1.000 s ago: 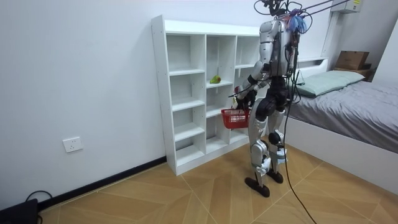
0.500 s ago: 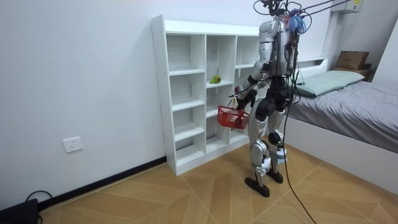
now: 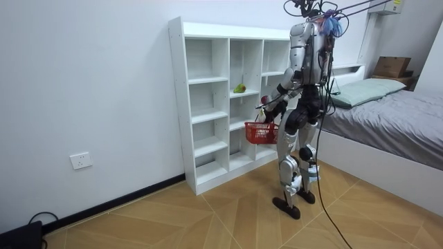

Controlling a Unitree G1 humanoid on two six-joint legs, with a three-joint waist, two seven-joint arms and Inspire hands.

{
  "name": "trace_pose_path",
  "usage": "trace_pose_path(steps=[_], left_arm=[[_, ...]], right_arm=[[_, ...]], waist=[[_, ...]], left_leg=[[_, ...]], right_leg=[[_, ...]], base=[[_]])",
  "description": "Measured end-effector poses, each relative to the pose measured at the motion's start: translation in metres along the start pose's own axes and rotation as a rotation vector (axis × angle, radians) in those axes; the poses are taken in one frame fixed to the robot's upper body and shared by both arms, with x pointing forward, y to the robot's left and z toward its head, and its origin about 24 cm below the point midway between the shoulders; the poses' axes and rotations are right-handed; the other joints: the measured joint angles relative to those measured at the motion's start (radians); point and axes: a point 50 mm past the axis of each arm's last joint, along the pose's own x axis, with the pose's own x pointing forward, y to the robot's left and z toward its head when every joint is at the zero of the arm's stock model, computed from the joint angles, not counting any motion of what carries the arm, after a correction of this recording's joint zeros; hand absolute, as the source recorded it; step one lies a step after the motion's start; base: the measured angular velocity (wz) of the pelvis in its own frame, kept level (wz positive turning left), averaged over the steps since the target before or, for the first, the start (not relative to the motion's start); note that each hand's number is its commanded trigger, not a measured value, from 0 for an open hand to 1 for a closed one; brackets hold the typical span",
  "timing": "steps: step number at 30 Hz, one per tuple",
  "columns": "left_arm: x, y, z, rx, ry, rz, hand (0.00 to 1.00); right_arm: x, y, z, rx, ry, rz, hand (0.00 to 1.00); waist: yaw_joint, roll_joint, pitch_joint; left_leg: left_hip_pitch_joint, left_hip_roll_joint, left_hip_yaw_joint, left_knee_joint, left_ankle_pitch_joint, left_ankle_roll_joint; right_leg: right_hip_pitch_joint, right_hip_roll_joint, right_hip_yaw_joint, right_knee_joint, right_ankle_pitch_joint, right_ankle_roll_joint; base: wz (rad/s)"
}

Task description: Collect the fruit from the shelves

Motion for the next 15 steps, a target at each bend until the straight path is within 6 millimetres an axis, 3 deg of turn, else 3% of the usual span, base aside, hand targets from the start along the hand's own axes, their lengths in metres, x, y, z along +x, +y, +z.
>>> trace_pose_path(steps=[7,13,15], left_arm=[[-0.005,0.006,-0.008,-0.046,0.011,0.057,1.00],[-0.008,0.015,-0.010,-0.069,0.012,0.108,1.00],[-0.011,0.020,-0.016,-0.085,0.032,0.129,1.00]], right_arm=[[-0.007,-0.007,0.022,-0.070,-0.111,-0.007,0.00],[-0.013,-0.008,0.034,-0.105,-0.159,-0.001,0.00],[-0.015,-0.007,0.036,-0.107,-0.163,0.022,0.00]], waist=[[0.007,-0.007,0.0000],[0.027,-0.034,-0.0025],[0.033,-0.051,-0.0091]], left_leg=[[0.014,0.001,-0.004,-0.003,0.000,0.000],[0.036,0.001,-0.003,-0.006,0.000,0.000],[0.046,0.001,-0.002,-0.020,0.001,-0.002]], right_leg=[[0.014,0.002,0.002,-0.002,0.000,0.000],[0.034,0.003,0.000,-0.002,0.000,0.000],[0.041,0.003,0.003,-0.002,0.000,0.000]], base=[[0.00],[0.00],[-0.02]])
